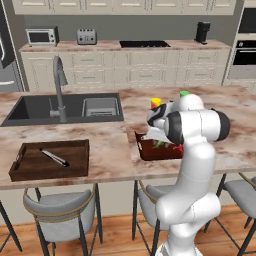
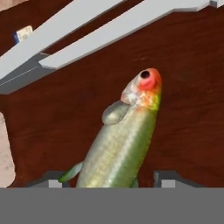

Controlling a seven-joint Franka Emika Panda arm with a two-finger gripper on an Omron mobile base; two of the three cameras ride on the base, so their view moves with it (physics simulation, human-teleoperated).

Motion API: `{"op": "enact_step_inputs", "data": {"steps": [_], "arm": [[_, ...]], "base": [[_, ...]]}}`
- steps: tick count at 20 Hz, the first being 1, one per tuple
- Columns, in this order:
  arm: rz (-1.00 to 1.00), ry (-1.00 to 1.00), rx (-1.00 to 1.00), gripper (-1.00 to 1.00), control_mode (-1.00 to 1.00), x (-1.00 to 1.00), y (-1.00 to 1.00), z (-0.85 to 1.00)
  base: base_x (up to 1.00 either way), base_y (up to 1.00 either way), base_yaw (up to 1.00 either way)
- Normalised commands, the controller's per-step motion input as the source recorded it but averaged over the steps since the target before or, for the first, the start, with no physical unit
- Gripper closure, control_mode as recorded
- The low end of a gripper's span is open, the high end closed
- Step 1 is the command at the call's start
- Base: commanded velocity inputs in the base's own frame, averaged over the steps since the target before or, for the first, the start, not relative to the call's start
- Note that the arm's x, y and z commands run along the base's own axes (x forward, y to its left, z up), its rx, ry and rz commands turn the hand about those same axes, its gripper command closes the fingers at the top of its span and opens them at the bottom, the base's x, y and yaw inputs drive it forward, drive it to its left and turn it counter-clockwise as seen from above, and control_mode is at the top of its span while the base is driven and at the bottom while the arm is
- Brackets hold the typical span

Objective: Gather the onion and avocado from the fridge and place them on a tray on the dining counter. Then gather the fishs from the fridge and place them on the other tray.

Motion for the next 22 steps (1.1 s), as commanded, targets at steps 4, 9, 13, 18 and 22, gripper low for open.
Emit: {"op": "enact_step_inputs", "data": {"steps": [4, 9, 13, 18, 22], "arm": [[0.00, 0.00, 0.00, -1.00, -1.00, -0.25, 0.00, 0.03], [0.00, 0.00, 0.00, -1.00, -1.00, -0.34, 0.00, 0.23], [0.00, 0.02, 0.00, -1.00, -1.00, -0.21, 0.00, 0.29], [0.04, 0.04, 0.00, -1.00, -1.00, 0.13, 0.00, -0.18], [0.10, 0.05, 0.00, -1.00, -1.00, 0.21, 0.00, -0.38]], "base": [[0.00, 0.00, 0.00], [0.00, 0.00, 0.00], [0.00, 0.00, 0.00], [0.00, 0.00, 0.00], [0.00, 0.00, 0.00]]}}
